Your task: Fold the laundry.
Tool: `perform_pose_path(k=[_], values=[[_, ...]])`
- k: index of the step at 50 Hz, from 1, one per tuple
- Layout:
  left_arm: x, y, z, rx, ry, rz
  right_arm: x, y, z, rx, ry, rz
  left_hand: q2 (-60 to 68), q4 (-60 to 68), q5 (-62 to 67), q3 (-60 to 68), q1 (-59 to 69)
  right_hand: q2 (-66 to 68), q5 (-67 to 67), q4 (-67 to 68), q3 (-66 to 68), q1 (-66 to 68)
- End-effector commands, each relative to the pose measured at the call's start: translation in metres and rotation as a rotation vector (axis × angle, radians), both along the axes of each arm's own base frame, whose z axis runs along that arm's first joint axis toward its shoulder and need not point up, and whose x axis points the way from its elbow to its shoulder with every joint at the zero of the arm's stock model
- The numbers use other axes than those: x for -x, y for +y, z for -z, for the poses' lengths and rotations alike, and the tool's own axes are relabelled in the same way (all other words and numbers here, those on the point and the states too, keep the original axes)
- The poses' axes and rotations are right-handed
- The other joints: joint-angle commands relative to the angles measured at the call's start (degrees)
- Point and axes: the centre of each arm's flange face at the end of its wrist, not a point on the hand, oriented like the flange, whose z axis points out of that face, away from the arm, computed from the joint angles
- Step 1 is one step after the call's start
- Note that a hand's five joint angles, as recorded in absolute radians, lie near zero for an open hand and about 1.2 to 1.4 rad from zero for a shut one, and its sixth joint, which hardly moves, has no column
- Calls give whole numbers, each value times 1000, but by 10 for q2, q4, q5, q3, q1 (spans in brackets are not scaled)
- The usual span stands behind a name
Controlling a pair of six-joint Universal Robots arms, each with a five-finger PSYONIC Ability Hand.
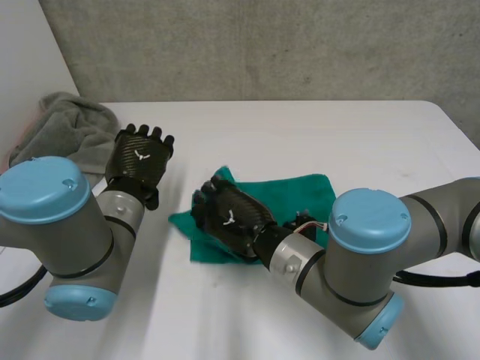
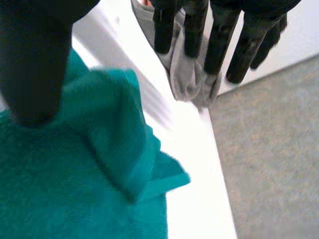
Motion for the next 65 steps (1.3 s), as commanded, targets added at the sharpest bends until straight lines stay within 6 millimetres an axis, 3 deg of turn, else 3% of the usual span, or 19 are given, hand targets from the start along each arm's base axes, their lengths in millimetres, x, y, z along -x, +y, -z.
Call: perform_pose_path(k=[1, 5, 11, 12, 14, 18, 20, 26, 32, 38, 46, 52, 59, 65], values=[[16, 6, -7, 27, 12, 44, 48, -57, -31, -233, -188, 372, -15, -17, -30, -19, -11, -68, -80, -77, -75, -37], [26, 10, -13, 46, 23, 73, 93, -80, -34, -464, -285, 561, -15, -17, -30, -19, -11, -68, -80, -77, -75, -37], [30, 9, -11, 47, 24, 80, 122, -67, -1, -647, -169, 620, -15, -17, -30, -19, -11, -68, -80, -77, -75, -37], [30, 9, -11, 44, 23, 82, 124, -67, 3, -645, -156, 625, -15, -17, -30, -19, -11, -24, -36, -33, -32, 7], [31, 10, -9, 42, 21, 85, 131, -67, 16, -632, -95, 642, -15, -17, -30, -19, -11, 229, 217, 220, 222, 260], [40, 21, 0, 10, 20, 138, 140, -74, 21, -581, -48, 663, -15, -17, -30, -19, -11, 561, 549, 552, 553, 592], [52, 32, 5, -21, 47, 235, 142, -77, 20, -570, -49, 675, -15, -16, -29, -19, -10, 632, 619, 623, 624, 663], [68, 52, 7, -163, 165, 446, 143, -76, 21, -570, -50, 681, 5, 4, -9, 1, 10, 632, 620, 623, 625, 663], [76, 43, -5, -182, 285, 435, 140, -70, 24, -580, -39, 669, 9, 7, -6, 5, 13, 632, 620, 623, 625, 663], [91, 32, 16, -216, 279, 407, 134, -63, 25, -577, -36, 645, 21, 19, 6, 16, 25, 632, 620, 623, 625, 663], [73, 11, 51, -230, 114, 125, 133, -59, 28, -582, -28, 641, 21, 19, 6, 16, 25, 632, 620, 623, 625, 663], [57, 28, 66, -227, -63, 64, 134, -62, 28, -568, -32, 646, 2, 1, -12, -2, 7, 632, 620, 623, 625, 663], [52, 54, 36, -189, -42, 94, 138, -64, 28, -546, -25, 685, -1, -3, -16, -6, 3, 632, 620, 623, 625, 663], [50, 61, 34, -202, -56, 97, 142, -69, 23, -498, -28, 740, -1, -3, -16, -6, 3, 632, 620, 623, 625, 663]])
